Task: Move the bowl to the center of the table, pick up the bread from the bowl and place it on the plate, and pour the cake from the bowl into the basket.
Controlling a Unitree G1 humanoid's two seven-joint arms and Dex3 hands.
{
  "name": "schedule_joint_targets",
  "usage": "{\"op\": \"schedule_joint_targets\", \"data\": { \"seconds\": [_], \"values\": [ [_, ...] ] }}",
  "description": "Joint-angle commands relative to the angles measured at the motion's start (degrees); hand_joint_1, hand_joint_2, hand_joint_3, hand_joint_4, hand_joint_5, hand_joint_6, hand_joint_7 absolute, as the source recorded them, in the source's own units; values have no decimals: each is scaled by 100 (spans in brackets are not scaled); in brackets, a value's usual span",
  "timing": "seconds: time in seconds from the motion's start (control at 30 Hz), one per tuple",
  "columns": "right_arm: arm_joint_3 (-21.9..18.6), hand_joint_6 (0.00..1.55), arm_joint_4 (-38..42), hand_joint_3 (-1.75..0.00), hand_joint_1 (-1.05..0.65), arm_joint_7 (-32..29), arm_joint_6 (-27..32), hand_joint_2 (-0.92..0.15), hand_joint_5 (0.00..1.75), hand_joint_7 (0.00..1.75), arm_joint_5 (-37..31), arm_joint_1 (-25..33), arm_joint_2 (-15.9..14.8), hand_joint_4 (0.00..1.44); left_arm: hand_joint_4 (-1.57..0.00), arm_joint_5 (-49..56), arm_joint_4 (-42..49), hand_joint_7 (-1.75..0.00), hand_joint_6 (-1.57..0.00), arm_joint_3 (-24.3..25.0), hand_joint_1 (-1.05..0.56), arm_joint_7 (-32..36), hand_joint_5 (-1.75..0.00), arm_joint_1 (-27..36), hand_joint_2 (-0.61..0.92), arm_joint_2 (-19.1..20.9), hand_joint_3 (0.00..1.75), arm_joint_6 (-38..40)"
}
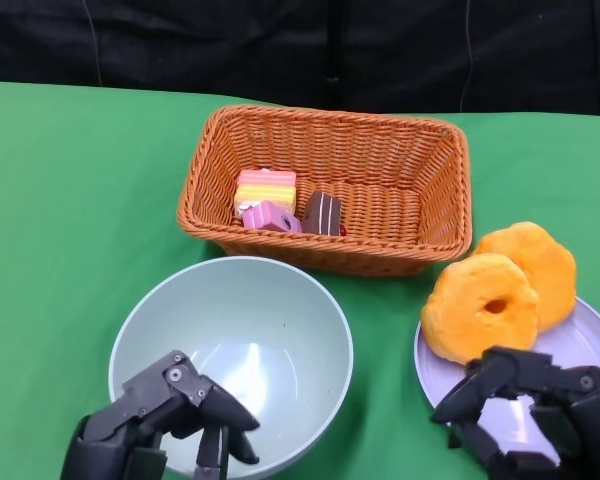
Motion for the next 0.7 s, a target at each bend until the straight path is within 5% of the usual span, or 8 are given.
{"op": "schedule_joint_targets", "data": {
  "seconds": [0.03,0.7],
  "values": [
    [24,96,-114,-97,-4,44,53,-53,135,96,76,77,-26,90,-86,43,-48,-152,-76,86,3,-98,-171,59,40,-11,151,-7],
    [421,95,232,-110,-9,281,-146,-45,145,100,-34,71,22,85,-88,142,195,-156,-80,291,0,-232,-175,166,31,-273,158,-178]
  ]
}}
